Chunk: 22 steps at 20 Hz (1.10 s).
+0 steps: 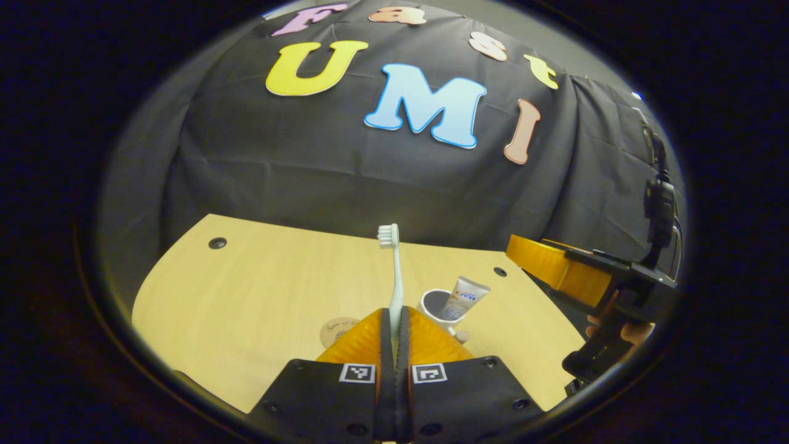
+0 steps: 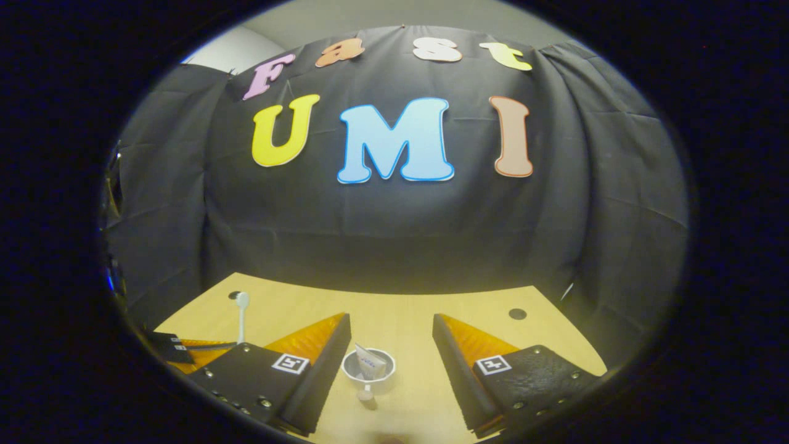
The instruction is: Put the toothbrush and toothpaste on the desktop into the cup, then pick up the cup and place it on the coaster on the desktop.
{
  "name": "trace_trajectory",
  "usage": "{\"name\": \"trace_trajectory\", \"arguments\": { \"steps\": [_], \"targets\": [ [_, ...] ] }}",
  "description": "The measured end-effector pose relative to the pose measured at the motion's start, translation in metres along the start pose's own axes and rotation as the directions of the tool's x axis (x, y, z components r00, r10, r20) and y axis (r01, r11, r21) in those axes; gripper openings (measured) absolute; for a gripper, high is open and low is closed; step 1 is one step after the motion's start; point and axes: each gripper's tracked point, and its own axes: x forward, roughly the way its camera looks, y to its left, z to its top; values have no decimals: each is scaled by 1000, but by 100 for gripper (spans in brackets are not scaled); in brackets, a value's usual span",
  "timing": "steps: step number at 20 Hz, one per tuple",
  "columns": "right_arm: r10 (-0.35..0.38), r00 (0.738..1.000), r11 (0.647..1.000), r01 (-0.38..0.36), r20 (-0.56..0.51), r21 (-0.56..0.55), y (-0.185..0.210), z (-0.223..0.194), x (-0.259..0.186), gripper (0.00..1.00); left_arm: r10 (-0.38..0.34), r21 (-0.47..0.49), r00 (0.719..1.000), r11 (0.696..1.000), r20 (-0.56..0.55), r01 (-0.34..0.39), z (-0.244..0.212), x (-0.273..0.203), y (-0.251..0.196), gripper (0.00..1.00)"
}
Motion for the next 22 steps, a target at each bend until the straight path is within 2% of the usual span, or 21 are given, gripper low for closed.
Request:
{"name": "trace_trajectory", "arguments": {
  "steps": [1, 7, 12, 17, 22],
  "targets": [
    [-13, 1000, 1000, 13, -1, 6, -5, 1, -9, 89, -23, 3, 1000, 1000, 20, 23, 6, 6, -4, 7],
    [-113, 991, 993, 116, -69, 38, -38, -23, -58, 88, -164, 45, 970, 986, 179, 158, 46, 47, -31, 7],
    [-192, 967, 979, 201, -168, 37, -63, -52, -80, 88, -252, 55, 941, 968, 225, 246, 53, 84, -50, 7],
    [-234, 945, 966, 253, -227, 57, -71, -68, -89, 88, -274, 34, 926, 961, 260, 275, 55, 117, -51, 7],
    [-247, 935, 959, 273, -254, 72, -74, -74, -93, 88, -268, 25, 936, 963, 230, 269, 33, 148, -47, 7]
  ]
}}
